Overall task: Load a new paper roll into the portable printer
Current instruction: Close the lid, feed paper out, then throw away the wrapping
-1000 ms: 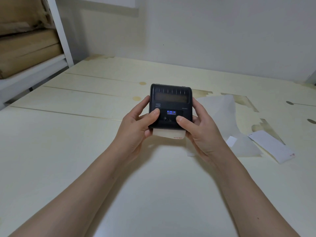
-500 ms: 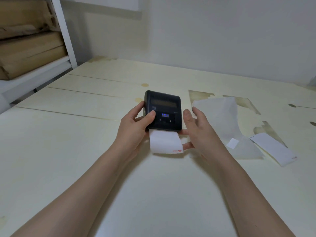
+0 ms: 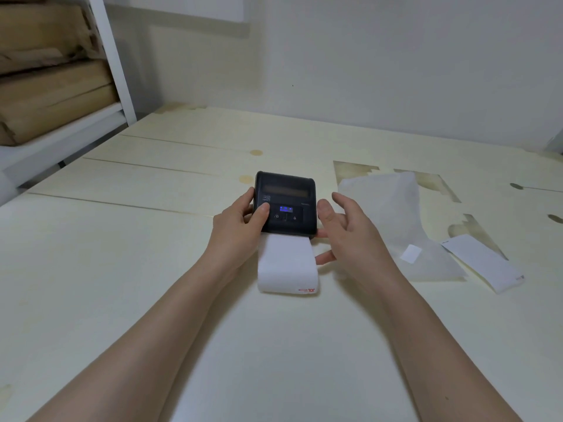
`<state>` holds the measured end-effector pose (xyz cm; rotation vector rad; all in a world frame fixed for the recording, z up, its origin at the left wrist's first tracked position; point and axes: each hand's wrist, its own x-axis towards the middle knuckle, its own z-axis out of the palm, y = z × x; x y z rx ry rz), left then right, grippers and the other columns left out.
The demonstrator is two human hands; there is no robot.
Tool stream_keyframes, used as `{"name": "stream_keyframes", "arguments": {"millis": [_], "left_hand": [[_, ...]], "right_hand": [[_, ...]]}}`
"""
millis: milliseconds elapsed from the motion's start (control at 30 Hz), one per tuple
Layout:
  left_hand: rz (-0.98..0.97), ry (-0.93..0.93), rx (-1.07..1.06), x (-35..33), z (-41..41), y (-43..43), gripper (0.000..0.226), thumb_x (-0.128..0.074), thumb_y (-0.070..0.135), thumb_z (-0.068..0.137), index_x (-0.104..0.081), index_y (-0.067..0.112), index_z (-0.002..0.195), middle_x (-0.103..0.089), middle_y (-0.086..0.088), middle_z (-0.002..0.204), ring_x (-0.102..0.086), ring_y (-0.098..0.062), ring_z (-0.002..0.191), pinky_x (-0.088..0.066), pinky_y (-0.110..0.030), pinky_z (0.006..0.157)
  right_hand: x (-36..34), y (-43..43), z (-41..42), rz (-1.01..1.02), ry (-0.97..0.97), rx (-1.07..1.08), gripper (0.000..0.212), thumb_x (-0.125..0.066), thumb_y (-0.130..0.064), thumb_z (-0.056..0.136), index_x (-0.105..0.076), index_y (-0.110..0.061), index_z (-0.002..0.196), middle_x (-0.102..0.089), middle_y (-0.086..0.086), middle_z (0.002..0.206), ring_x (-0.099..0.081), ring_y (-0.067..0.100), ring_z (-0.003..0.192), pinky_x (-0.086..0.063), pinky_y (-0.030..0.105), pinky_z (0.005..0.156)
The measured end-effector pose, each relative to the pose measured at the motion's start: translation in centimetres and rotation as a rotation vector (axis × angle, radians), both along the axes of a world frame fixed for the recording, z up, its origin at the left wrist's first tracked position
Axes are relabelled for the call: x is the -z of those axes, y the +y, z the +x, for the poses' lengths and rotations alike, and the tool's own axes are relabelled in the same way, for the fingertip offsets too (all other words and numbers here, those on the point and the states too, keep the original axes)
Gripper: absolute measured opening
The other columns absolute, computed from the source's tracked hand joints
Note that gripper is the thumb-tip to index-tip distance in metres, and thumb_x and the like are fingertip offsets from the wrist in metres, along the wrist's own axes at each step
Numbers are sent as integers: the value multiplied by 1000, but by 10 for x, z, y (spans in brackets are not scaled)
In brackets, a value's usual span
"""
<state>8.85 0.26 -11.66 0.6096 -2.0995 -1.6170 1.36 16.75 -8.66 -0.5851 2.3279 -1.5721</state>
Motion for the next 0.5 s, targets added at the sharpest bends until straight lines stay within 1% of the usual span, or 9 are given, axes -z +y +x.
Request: {"name": "stream_keyframes", "arguments": {"millis": [67,100,167,233,300,333,400,433,500], "left_hand": [[-90,-24,-35,0,0,0,39,-48,35,94,-52,51,130,-70,14,114,-64,-17,113,-46,-44,104],[-145,-37,-47,-1,0,0,35,-47,37,91,-54,58,118,-69,20,108,-62,-22,113,-45,-47,103],[-204,-44,-49,-1,0,0,29,-45,38,87,-56,56,107,-64,26,99,-59,-29,112,-45,-50,101],[-218,-41,-37,-1,-1,1,35,-47,43,84,-56,45,117,-66,18,102,-58,-31,112,-47,-51,98],[-225,-49,-25,0,-1,2,44,-48,49,81,-53,45,124,-67,12,110,-58,-32,112,-48,-52,97],[-228,-53,-28,1,0,1,50,-48,52,79,-50,44,129,-66,12,116,-56,-33,115,-48,-52,97],[-207,-64,-59,1,0,2,69,-51,55,77,-41,36,143,-60,12,132,-52,-33,123,-45,-52,101],[-208,-68,-84,-1,1,5,75,-54,53,79,-35,31,149,-56,10,137,-48,-34,126,-42,-51,104],[-270,-68,-140,-7,2,14,74,-60,42,87,-29,23,152,-51,2,141,-36,-30,133,-33,-44,111]], "right_hand": [[0,0,1,0,6,2,61,-43,-59,93,-30,-35,148,-63,-9,128,-76,16,61,-49,27,75],[0,0,1,-3,9,4,60,-43,-59,94,-30,-35,148,-64,-10,127,-75,15,60,-49,27,77],[0,0,1,-2,13,11,59,-43,-57,94,-31,-34,147,-64,-12,126,-75,14,60,-50,28,79],[0,0,2,4,16,16,58,-43,-56,95,-32,-34,147,-64,-12,126,-75,14,60,-49,26,76],[1,0,2,4,18,21,56,-44,-55,95,-33,-34,146,-65,-12,124,-75,14,59,-47,24,71],[1,0,2,-1,17,27,56,-44,-54,95,-34,-34,146,-65,-12,123,-74,14,59,-48,23,69],[2,-1,3,-16,13,47,54,-45,-53,96,-37,-32,145,-67,-11,121,-75,14,60,-50,23,67],[3,-1,3,-31,13,53,54,-46,-51,96,-38,-31,145,-67,-9,120,-75,14,60,-51,22,63],[3,1,6,-58,22,63,50,-48,-47,97,-41,-29,143,-68,-7,119,-73,10,56,-50,14,53]]}}
